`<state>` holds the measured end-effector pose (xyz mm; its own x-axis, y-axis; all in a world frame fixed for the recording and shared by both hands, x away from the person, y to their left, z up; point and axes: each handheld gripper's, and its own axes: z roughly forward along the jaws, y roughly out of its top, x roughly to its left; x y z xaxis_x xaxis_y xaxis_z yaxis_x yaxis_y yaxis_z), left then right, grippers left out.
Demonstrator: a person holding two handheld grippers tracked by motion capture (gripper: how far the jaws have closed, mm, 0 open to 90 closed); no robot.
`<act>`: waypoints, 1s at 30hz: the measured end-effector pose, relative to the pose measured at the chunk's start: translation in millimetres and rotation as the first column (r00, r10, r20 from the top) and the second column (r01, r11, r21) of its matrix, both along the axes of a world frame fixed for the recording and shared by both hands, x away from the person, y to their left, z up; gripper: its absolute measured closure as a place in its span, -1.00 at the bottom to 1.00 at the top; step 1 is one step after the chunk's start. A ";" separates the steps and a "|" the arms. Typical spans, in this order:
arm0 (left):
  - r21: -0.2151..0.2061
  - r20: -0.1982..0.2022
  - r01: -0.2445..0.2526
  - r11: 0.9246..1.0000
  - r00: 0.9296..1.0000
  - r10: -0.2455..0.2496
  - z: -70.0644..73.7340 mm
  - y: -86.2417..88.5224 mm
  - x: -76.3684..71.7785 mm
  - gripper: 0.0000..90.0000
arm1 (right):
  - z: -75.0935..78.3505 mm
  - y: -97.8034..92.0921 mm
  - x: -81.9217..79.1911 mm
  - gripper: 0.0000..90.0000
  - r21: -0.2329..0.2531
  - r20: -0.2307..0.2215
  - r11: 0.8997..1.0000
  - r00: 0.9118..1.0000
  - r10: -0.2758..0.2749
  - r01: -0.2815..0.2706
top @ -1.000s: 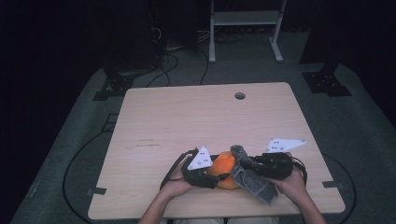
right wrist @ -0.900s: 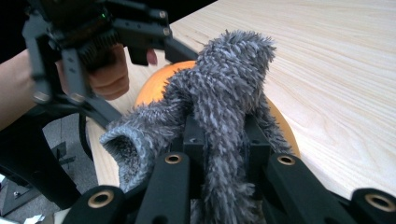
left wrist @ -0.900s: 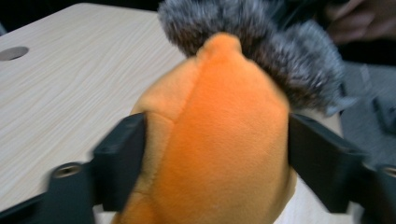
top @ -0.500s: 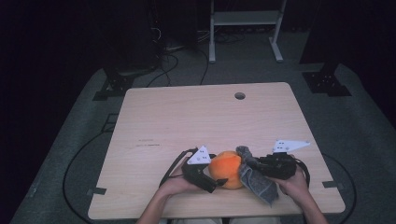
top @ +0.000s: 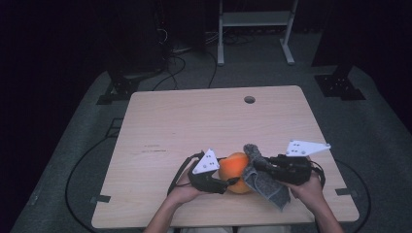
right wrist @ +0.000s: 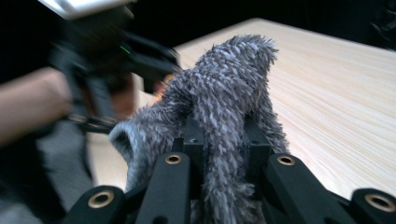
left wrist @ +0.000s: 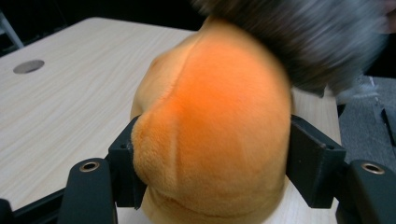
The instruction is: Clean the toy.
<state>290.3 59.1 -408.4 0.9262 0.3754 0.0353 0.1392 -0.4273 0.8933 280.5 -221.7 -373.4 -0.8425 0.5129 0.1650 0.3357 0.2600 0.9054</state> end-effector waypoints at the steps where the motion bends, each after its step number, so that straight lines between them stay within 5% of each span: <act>1: 0.019 -0.010 0.004 1.000 1.000 -0.004 -2.4 -0.1 0.0 -0.33 | -4.0 3.0 2.2 0.69 -0.034 -0.002 0.999 1.000 -0.023 0.023; 2: 0.019 -0.033 0.029 0.999 0.999 -0.028 -5.2 0.9 1.0 -0.41 | -10.0 4.5 4.7 0.69 -0.073 -0.011 0.997 0.999 -0.040 0.039; 4: -0.021 -0.060 0.067 0.998 0.996 -0.068 -8.0 5.6 3.8 -0.57 | -24.3 3.0 7.6 0.69 -0.065 -0.045 0.997 0.998 -0.040 0.037; 8: -0.018 -0.100 0.012 1.000 0.995 -0.014 -14.7 3.1 13.8 -0.78 | -30.0 -6.5 11.5 0.69 -0.037 -0.074 0.998 0.996 -0.046 0.044; 11: -0.026 -0.075 0.033 0.999 0.997 -0.035 -19.5 -1.8 11.1 -0.68 | -32.1 -6.2 13.1 0.69 -0.041 -0.078 0.998 0.996 -0.050 0.047; 16: -0.046 -0.041 -0.002 0.999 0.999 0.000 -23.8 -4.8 8.1 -0.35 | -28.8 -9.3 10.4 0.70 -0.052 -0.067 0.997 0.996 -0.065 0.062; 24: -0.058 -0.054 -0.029 0.998 0.998 0.026 -25.1 -5.7 7.8 -0.33 | -12.1 16.7 -6.0 0.70 -0.107 0.039 0.994 0.999 0.013 -0.009; 30: -0.064 -0.066 -0.034 0.997 0.997 0.030 -26.0 -3.8 9.9 -0.33 | -28.5 -7.6 9.1 0.69 -0.067 -0.023 0.995 0.997 -0.071 0.069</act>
